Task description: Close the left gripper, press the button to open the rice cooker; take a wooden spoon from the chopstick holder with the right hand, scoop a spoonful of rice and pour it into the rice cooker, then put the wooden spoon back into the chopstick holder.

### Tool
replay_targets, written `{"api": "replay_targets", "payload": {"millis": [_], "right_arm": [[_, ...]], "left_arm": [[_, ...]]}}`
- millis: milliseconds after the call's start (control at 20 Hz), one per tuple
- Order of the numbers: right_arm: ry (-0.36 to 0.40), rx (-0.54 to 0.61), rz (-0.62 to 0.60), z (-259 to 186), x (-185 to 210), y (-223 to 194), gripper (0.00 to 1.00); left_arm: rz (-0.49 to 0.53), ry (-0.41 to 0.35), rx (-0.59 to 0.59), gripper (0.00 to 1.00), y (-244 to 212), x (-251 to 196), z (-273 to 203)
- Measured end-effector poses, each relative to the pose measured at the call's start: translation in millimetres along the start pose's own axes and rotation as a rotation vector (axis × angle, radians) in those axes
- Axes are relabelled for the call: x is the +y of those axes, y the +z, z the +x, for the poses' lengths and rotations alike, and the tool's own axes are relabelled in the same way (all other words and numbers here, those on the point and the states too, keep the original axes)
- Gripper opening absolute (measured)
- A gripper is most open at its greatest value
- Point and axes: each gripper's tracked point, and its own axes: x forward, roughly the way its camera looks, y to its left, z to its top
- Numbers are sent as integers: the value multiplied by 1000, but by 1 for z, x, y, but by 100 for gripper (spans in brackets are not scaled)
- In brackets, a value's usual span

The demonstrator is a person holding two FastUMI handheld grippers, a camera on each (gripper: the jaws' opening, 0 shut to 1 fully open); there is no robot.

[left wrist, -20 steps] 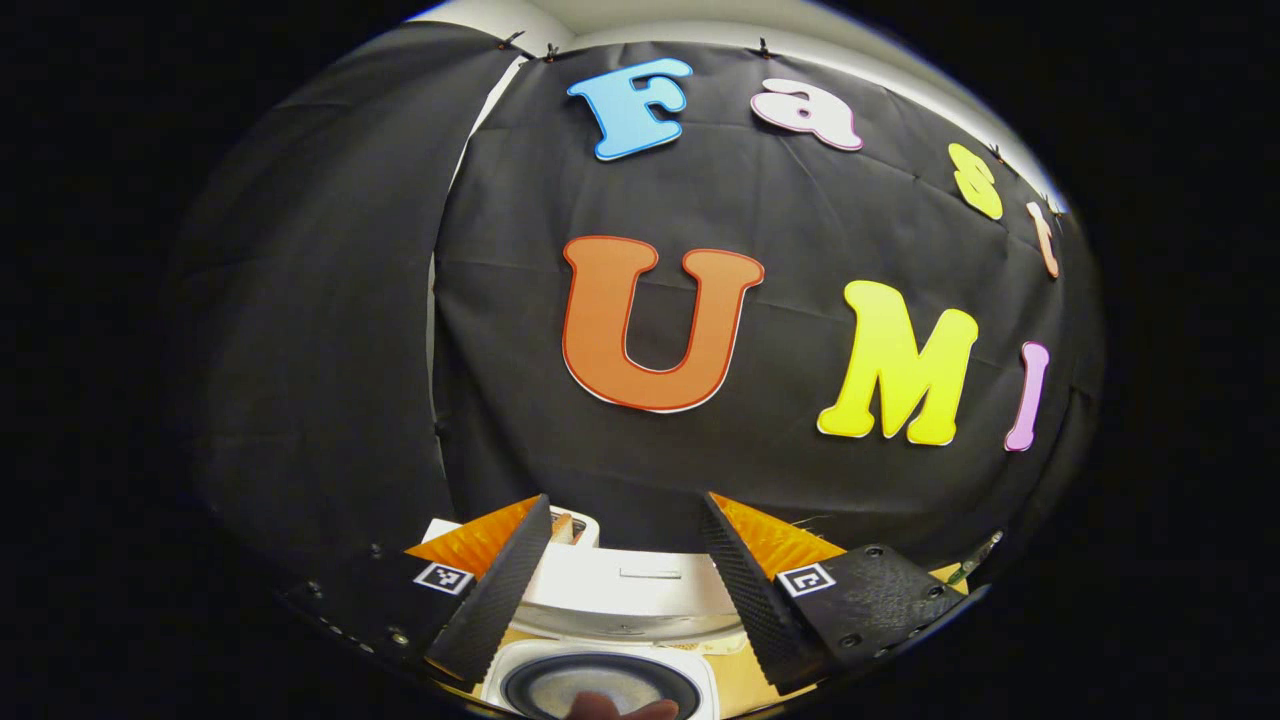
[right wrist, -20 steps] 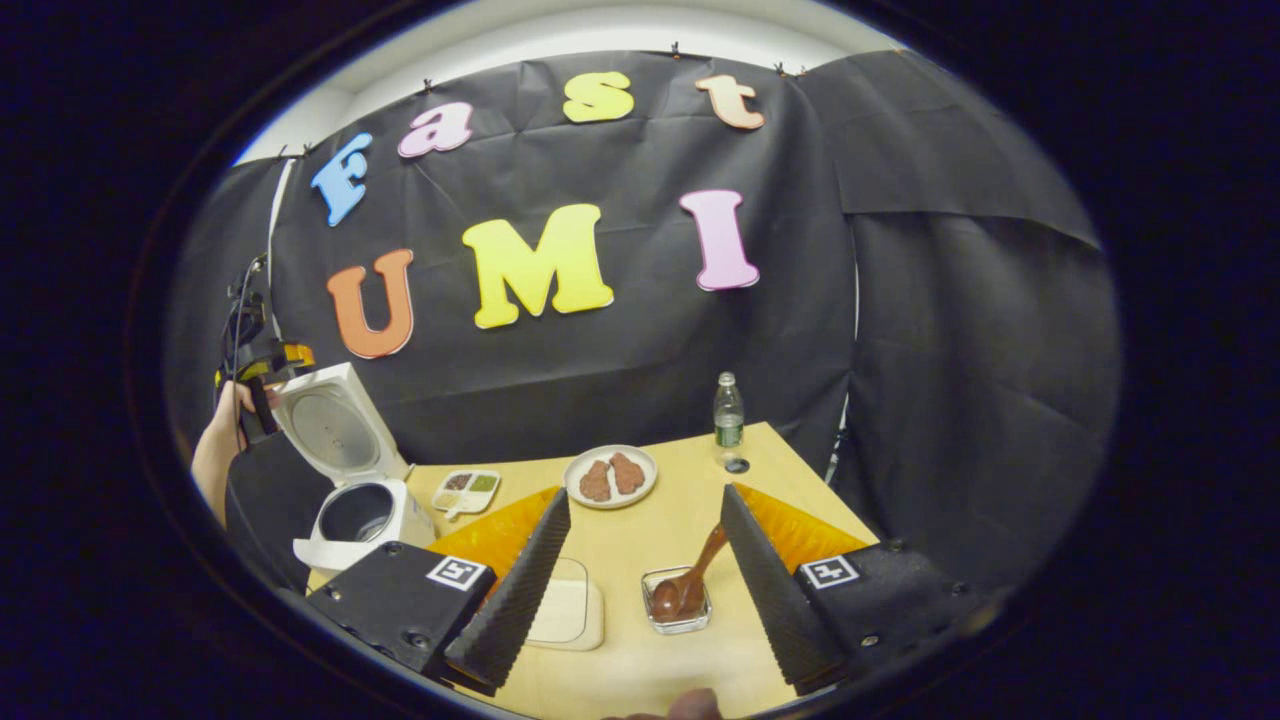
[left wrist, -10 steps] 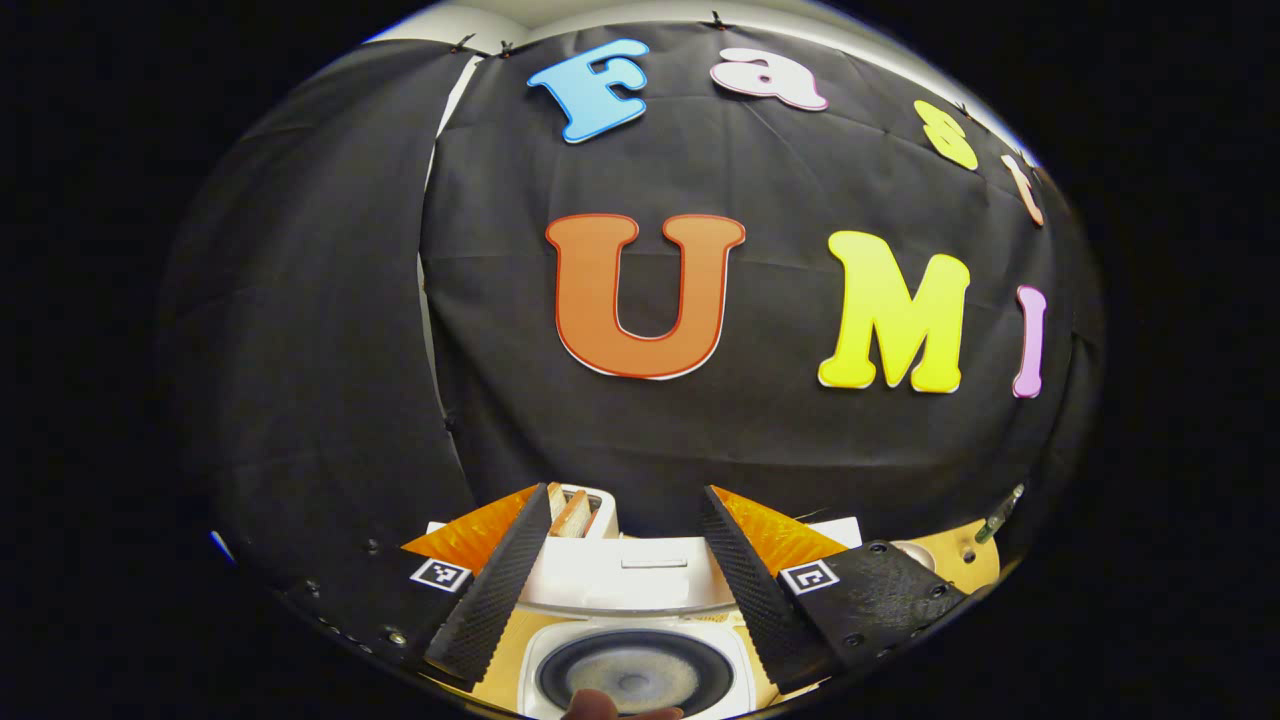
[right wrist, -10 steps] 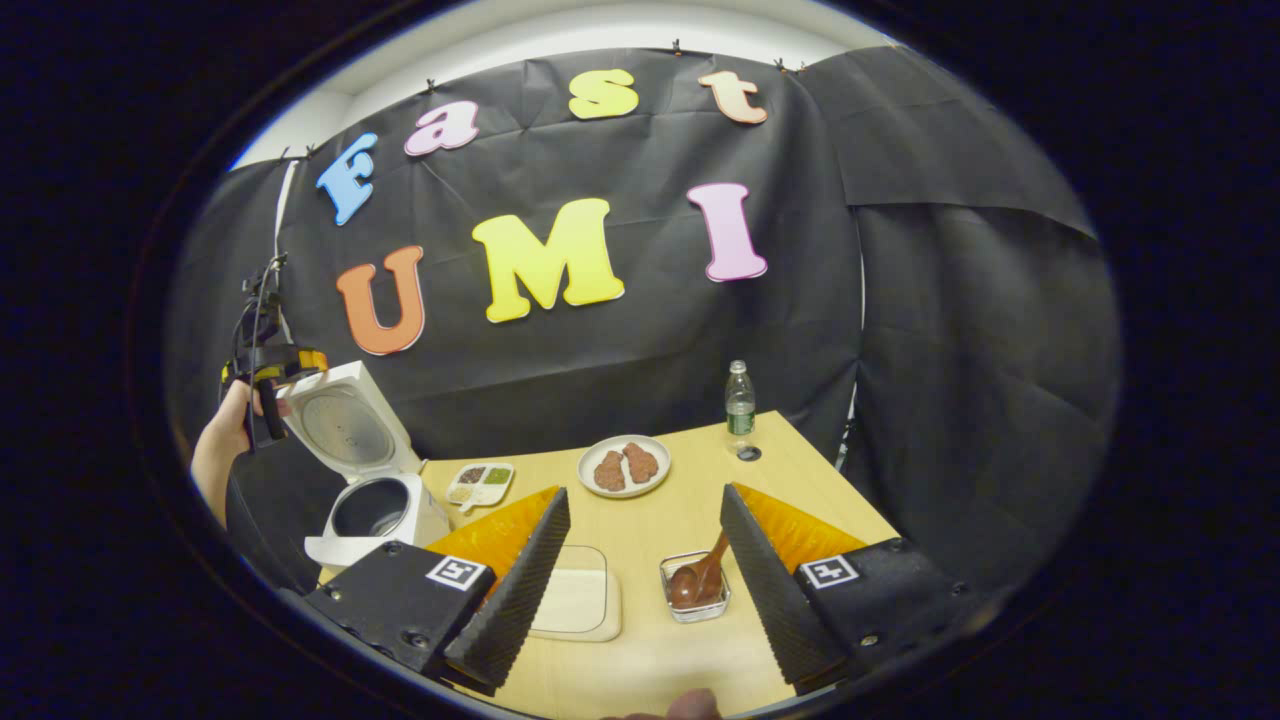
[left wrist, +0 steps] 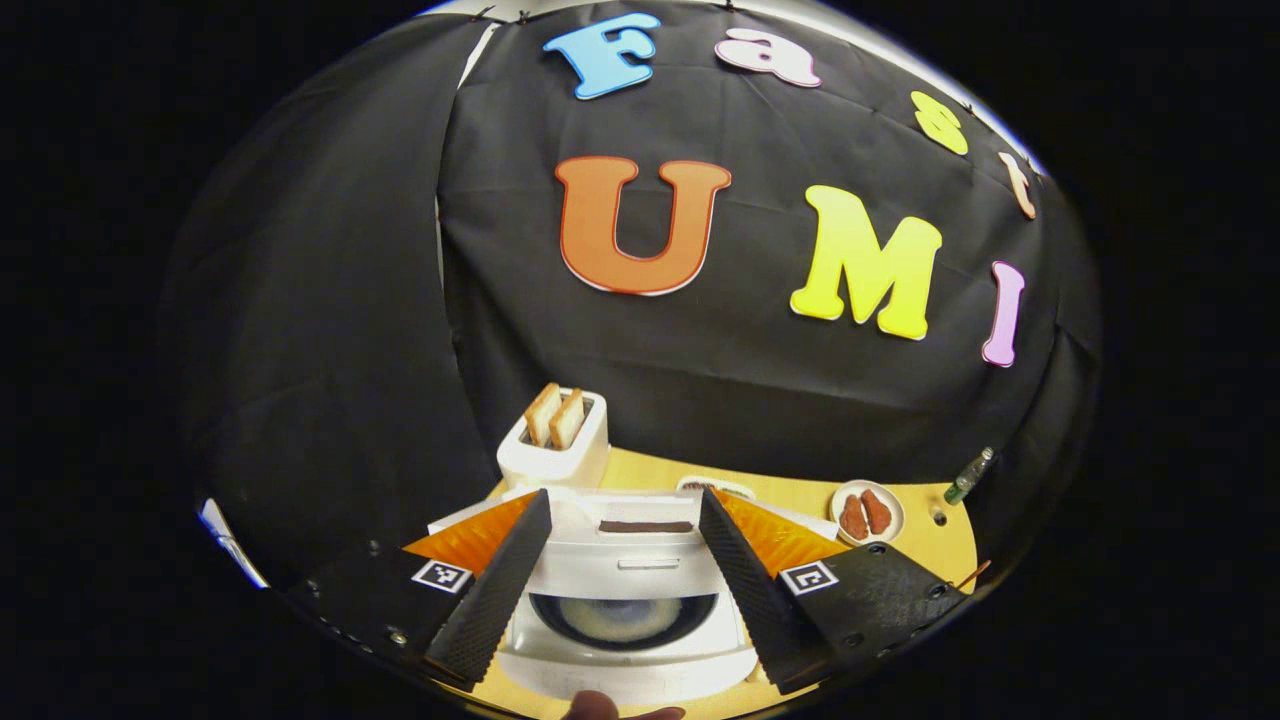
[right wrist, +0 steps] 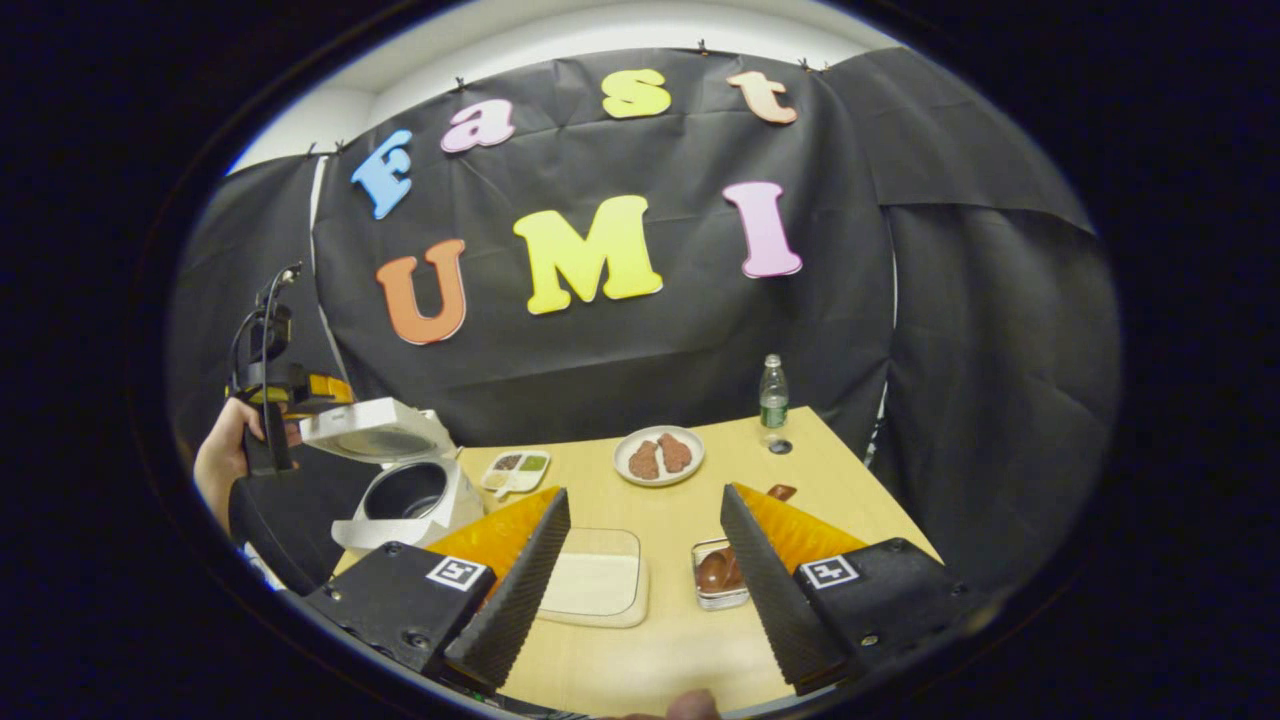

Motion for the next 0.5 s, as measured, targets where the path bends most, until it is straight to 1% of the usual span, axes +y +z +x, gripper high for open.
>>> {"api": "replay_targets", "payload": {"millis": [50,100,300,500], "right_arm": [[18,8,-3,-1,5,-2,97],[29,12,-8,-2,7,-2,99],[61,30,-33,1,13,-7,99],[81,50,-33,7,17,-11,99]], "left_arm": [[-1,0,26,96,-16,0,-2],[-3,-1,50,96,-32,0,-3],[-17,11,136,96,-84,3,-1],[-14,20,199,96,-114,2,6]]}}
